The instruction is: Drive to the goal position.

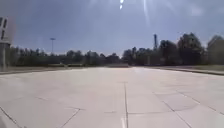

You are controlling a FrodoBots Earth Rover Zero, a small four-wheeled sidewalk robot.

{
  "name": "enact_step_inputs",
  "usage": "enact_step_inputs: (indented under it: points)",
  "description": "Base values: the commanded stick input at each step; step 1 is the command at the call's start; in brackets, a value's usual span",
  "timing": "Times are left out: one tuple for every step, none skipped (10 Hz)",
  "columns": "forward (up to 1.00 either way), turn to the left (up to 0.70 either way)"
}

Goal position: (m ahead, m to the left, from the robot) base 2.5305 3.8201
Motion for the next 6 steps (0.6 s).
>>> enact_step_inputs:
  points:
    - [0.85,0.00]
    - [0.85,0.00]
    - [0.85,0.00]
    - [0.85,0.00]
    - [0.85,0.00]
    - [0.85,0.00]
